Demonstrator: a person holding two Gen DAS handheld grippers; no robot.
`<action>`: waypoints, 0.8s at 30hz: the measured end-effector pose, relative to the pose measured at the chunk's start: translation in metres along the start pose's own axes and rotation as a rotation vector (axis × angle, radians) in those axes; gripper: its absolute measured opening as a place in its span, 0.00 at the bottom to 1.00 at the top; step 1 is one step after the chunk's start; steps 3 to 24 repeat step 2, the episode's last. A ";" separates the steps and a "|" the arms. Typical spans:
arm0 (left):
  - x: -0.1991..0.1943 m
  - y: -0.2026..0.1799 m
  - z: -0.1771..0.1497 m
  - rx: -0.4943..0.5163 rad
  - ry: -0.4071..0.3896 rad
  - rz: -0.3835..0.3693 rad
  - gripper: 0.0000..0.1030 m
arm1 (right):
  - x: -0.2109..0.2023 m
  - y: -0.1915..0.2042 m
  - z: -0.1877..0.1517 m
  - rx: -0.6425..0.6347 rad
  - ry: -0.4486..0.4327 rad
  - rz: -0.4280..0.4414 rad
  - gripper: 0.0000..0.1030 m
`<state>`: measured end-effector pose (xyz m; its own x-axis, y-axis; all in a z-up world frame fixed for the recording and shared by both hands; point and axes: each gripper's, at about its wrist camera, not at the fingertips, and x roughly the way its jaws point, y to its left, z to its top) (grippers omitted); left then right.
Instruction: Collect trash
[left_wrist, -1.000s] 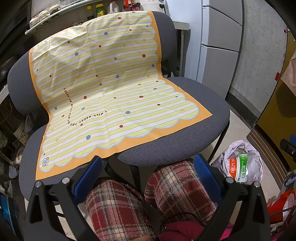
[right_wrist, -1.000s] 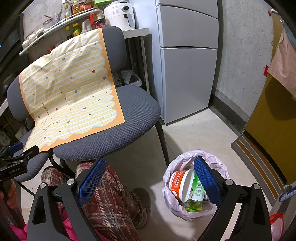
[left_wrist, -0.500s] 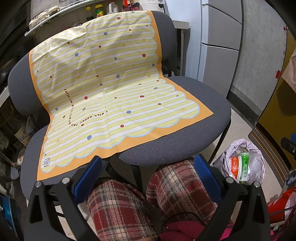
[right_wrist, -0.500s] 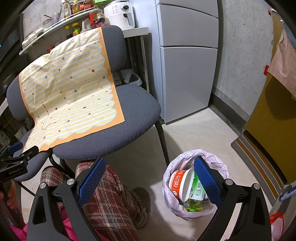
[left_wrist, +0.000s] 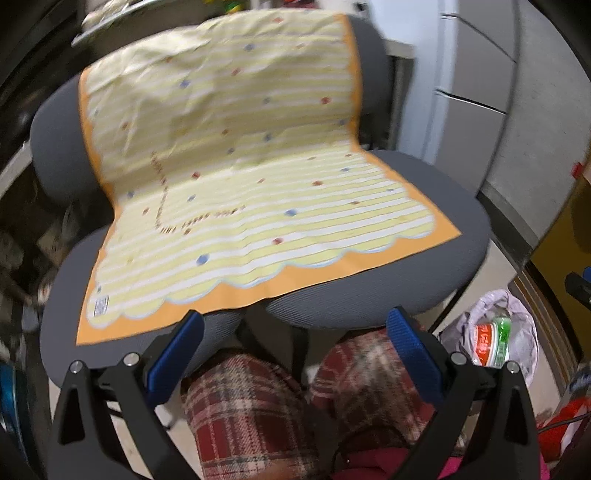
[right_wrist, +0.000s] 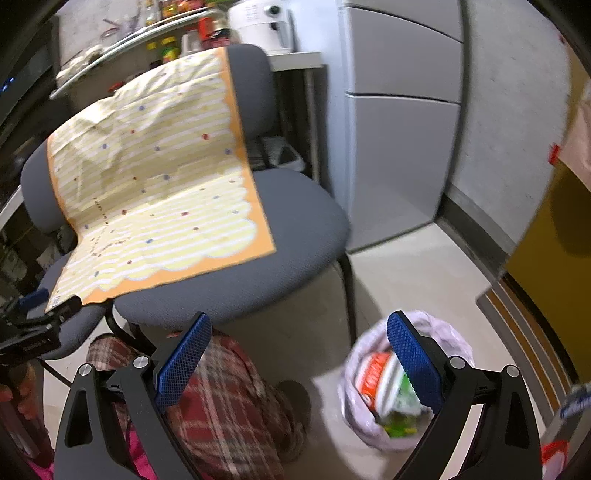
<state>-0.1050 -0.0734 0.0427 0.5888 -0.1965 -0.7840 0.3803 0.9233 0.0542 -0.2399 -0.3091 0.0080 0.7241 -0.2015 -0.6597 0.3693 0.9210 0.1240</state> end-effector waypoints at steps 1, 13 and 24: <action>0.006 0.011 0.000 -0.025 0.011 0.007 0.94 | 0.006 0.007 0.006 -0.014 -0.002 0.018 0.92; 0.009 0.018 0.001 -0.041 0.015 0.020 0.94 | 0.014 0.015 0.013 -0.027 0.002 0.037 0.92; 0.009 0.018 0.001 -0.041 0.015 0.020 0.94 | 0.014 0.015 0.013 -0.027 0.002 0.037 0.92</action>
